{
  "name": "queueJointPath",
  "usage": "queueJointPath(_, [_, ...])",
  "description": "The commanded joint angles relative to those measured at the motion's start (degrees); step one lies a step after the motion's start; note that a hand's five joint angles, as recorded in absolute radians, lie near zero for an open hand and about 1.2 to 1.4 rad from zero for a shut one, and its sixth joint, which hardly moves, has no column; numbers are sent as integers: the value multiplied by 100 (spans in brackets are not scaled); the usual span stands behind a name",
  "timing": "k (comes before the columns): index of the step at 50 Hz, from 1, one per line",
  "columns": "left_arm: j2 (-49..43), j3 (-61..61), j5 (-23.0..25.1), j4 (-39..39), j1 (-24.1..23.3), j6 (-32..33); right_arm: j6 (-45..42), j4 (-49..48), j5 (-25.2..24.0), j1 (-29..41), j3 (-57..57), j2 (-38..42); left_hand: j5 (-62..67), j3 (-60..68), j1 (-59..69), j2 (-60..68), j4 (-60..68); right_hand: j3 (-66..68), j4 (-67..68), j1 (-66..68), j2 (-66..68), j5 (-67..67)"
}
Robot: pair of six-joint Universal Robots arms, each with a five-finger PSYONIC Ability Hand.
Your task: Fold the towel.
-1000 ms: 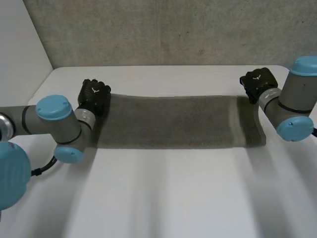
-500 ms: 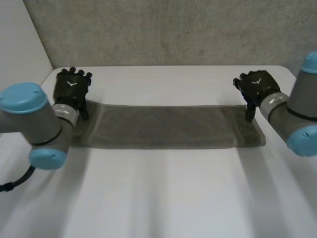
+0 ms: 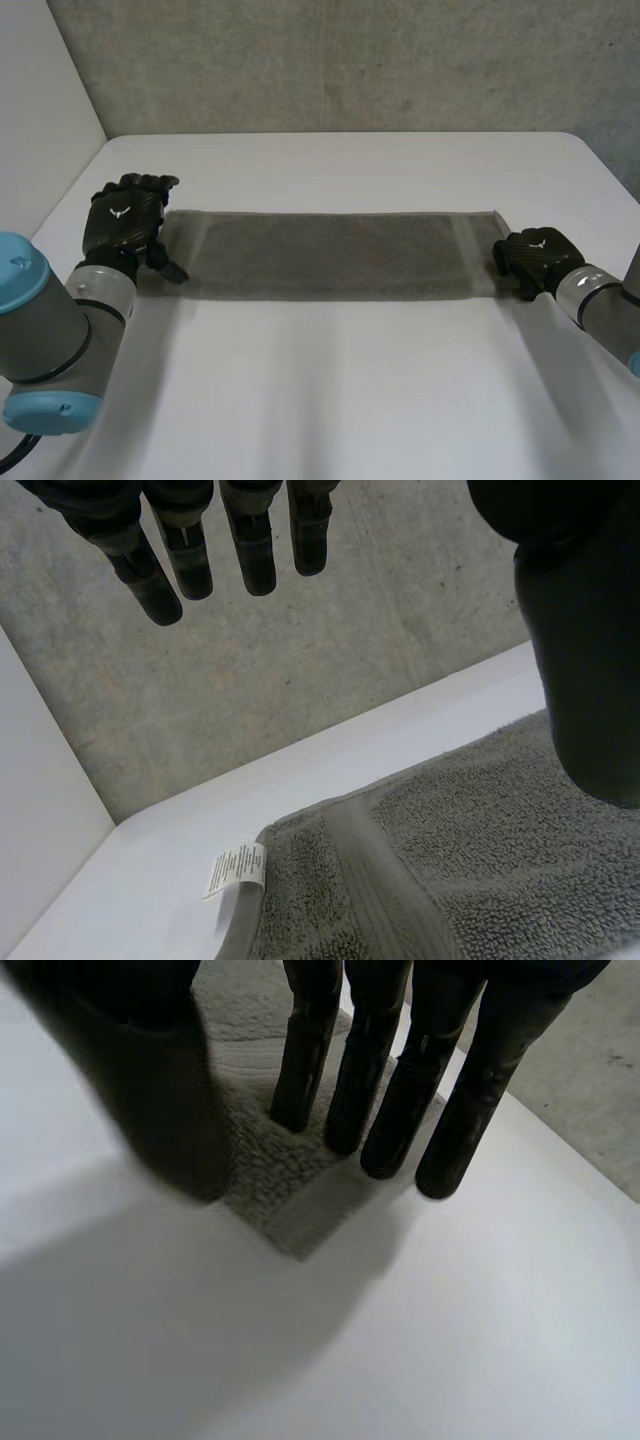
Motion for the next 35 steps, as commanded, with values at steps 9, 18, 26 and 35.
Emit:
queueJointPath(9, [40,-110,0,44,-4,21,-17,-270,-185,-773,-8,-90,-1240,-379,-482,-464,-493,2299,2307,2205,2112,2278])
queueJointPath(18, [145,-181,8,52,-4,21,-562,354,-686,-1952,-167,-372,-1240,-379,-482,-464,-493,1329,1337,1235,1142,1308])
queueJointPath(26, [145,-189,0,61,-22,12,598,626,-1460,-1232,44,-468,-1240,-379,-482,-464,-493,-3061,-3053,-3155,-3248,-3082])
queueJointPath(35, [137,-295,8,70,-22,3,1195,-234,-1556,-731,159,-320,-1240,-379,-482,-464,-493,-2927,-2918,-3021,-3114,-2948])
